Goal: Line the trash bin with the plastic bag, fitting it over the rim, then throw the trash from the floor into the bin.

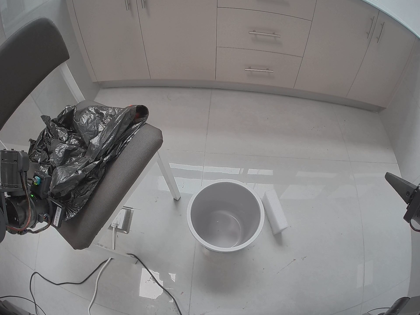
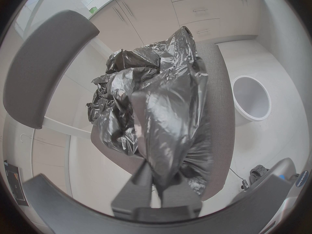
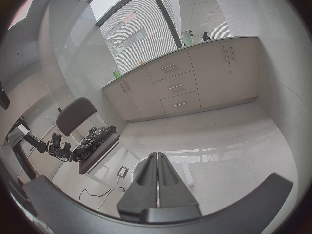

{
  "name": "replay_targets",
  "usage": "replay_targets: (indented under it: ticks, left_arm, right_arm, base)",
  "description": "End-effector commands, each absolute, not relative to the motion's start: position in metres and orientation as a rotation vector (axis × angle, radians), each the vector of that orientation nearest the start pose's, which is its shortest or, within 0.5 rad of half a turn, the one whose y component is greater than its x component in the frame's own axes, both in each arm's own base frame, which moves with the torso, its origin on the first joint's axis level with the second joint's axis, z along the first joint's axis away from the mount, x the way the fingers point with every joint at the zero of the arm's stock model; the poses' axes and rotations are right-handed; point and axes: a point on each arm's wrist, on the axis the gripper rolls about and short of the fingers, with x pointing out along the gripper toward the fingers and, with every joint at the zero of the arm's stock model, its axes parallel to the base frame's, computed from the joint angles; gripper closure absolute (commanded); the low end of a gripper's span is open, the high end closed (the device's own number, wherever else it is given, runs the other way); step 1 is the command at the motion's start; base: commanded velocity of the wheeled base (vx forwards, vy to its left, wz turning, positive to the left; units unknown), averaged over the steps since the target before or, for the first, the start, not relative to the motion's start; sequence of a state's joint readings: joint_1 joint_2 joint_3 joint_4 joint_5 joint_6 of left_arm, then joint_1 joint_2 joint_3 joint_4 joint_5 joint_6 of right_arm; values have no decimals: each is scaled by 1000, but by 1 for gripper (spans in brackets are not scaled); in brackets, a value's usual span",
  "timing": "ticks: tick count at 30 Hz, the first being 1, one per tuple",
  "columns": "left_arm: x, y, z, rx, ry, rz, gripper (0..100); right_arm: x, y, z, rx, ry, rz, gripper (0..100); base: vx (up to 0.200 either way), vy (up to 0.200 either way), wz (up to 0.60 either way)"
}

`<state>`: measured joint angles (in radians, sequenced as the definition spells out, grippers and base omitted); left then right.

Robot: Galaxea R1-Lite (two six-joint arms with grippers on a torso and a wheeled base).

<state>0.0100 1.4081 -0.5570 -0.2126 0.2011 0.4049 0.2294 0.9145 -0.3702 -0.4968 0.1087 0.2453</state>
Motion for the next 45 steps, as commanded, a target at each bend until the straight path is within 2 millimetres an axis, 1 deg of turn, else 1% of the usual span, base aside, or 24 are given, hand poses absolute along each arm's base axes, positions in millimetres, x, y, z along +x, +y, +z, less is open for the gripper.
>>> replay_targets:
  ticks: [1, 6, 10, 14, 15, 17, 19, 20, 21, 23, 24, 25, 26, 27, 28, 30, 32, 33, 37, 39, 42, 43, 45]
  left_arm:
    - [201, 6, 156, 448, 642, 75, 100]
    - [195, 5, 159, 444, 600, 77, 100]
    - [188, 6, 167, 427, 556, 77, 100]
    - [189, 6, 170, 369, 529, 43, 100]
    - [192, 4, 176, 284, 484, 2, 100]
    - [196, 1, 184, 178, 409, -62, 100]
    - [202, -2, 194, 57, 332, -113, 100]
    - [202, -2, 194, 48, 326, -116, 100]
    - [209, -11, 207, -71, 249, -151, 100]
    - [213, -18, 218, -166, 192, -178, 100]
    - [213, -20, 221, -185, 181, -187, 100]
    - [214, -23, 225, -208, 172, -206, 100]
    - [214, -23, 225, -208, 172, -206, 100]
    - [213, -32, 231, -208, 158, -247, 100]
    - [212, -33, 232, -209, 153, -255, 100]
    - [212, -43, 241, -207, 130, -301, 100]
    - [211, -50, 250, -206, 113, -336, 100]
    - [211, -52, 252, -206, 109, -344, 100]
    - [208, -69, 271, -192, 121, -426, 100]
    - [206, -76, 276, -175, 127, -463, 100]
    - [203, -82, 277, -134, 132, -492, 100]
    - [200, -86, 276, -60, 131, -518, 100]
    - [196, -90, 275, -13, 135, -546, 100]
  right_arm:
    - [104, 27, 204, 235, 96, 331, 100]
    - [104, 27, 204, 233, 97, 330, 100]
    - [105, 27, 201, 232, 114, 330, 100]
    - [106, 27, 200, 237, 119, 328, 100]
    - [106, 28, 202, 240, 111, 329, 100]
    - [108, 28, 206, 245, 101, 328, 100]
    - [116, 30, 215, 263, 92, 326, 100]
    - [117, 30, 215, 264, 93, 326, 100]
    - [130, 33, 228, 280, 83, 326, 100]
    - [147, 37, 240, 281, 76, 325, 100]
    - [153, 38, 244, 282, 73, 325, 100]
    - [163, 41, 249, 281, 74, 328, 100]
    - [163, 41, 249, 281, 74, 328, 100]
    - [184, 52, 254, 281, 87, 354, 100]
    - [187, 54, 255, 282, 91, 360, 100]
    - [204, 63, 254, 282, 116, 375, 100]
    - [215, 68, 251, 281, 137, 381, 100]
    - [216, 69, 251, 279, 141, 385, 0]
    - [221, 84, 245, 270, 158, 437, 0]
    - [221, 89, 242, 262, 159, 457, 0]
    - [222, 94, 240, 258, 164, 475, 0]
    - [222, 101, 237, 252, 181, 499, 0]
    - [223, 107, 235, 249, 191, 518, 0]
  base:
    - [0, 0, 0]
    - [0, 0, 0]
    - [0, 0, 0]
    - [0, 0, 0]
    - [0, 0, 0]
    - [0, 0, 0]
    - [0, 0, 0]
    - [0, 0, 0]
    - [0, 0, 0]
    - [0, 0, 0]
    - [0, 0, 0]
    - [0, 0, 0]
    - [0, 0, 0]
    - [0, 0, 0]
    - [0, 0, 0]
    - [0, 0, 0]
    - [0, 0, 0]
    - [0, 0, 0]
    - [0, 0, 0]
    - [0, 0, 0]
    - [0, 0, 0]
    - [0, 0, 0]
    - [0, 0, 0]
